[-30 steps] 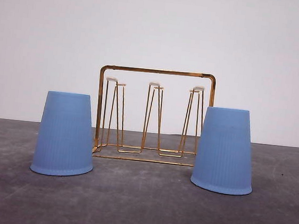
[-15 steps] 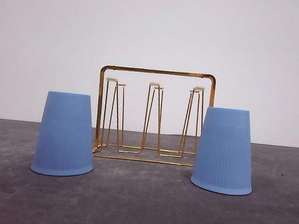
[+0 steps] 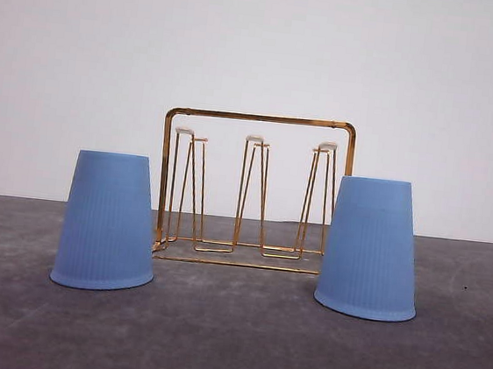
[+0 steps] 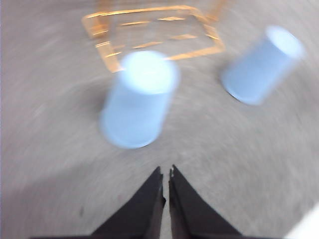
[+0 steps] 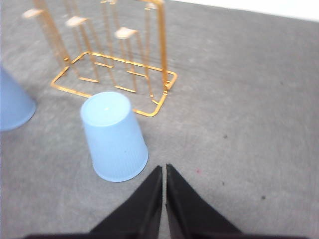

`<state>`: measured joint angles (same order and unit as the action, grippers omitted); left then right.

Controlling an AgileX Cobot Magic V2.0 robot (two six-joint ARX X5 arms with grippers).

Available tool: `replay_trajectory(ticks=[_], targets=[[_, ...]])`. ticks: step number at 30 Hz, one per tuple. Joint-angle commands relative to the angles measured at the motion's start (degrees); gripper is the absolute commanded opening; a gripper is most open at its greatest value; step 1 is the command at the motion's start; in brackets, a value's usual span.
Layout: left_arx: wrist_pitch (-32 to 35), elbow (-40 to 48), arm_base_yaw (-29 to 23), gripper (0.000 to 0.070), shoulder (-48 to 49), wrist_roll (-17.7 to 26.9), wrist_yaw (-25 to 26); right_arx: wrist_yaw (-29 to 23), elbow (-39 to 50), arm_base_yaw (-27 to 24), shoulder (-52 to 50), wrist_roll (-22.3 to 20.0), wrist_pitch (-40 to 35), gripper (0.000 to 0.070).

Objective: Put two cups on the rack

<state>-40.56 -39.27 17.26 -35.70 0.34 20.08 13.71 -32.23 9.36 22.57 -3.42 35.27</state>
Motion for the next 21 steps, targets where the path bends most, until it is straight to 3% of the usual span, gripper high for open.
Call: replay_trajectory(ticks=[1, 3, 4, 6, 8, 9, 15, 21], targets=[[1.48, -1.25, 1.60, 0.0010, -1.12, 9.17, 0.29, -0.65, -0.63, 1.24, 0.20, -4.50, -0.55, 0.0009], [3.14, -1.25, 3.35, 0.0089, -1.93, 14.03, 0.31, -0.65, -0.63, 2.12, 0.20, -5.56, -0.57, 0.0063], [4.04, -1.25, 3.98, 0.0160, -2.25, 15.73, 0.33, -0.65, -0.63, 2.38, 0.19, -5.89, -0.57, 0.0126], [6.22, -1.25, 4.83, 0.0368, -2.85, 16.62, 0.33, -0.65, -0.63, 2.52, 0.17, -6.04, -0.66, 0.0318], [7.97, -1.25, 5.20, 0.0487, -3.45, 16.26, 0.33, -0.65, -0.63, 2.52, 0.14, -5.97, -1.08, 0.0453], [8.59, -1.25, 5.27, 0.0510, -3.80, 15.69, 0.33, -0.65, -0.63, 2.52, 0.13, -5.82, -1.36, 0.0485], [11.58, -1.25, 5.27, 0.0518, -8.64, 10.20, -0.34, -0.63, -0.63, 2.52, 0.14, -4.21, -3.20, 0.0486], [20.74, -1.25, 5.27, 0.0525, -18.51, 9.42, -2.30, -0.67, -0.63, 2.52, 0.15, -4.09, -3.81, 0.0486]])
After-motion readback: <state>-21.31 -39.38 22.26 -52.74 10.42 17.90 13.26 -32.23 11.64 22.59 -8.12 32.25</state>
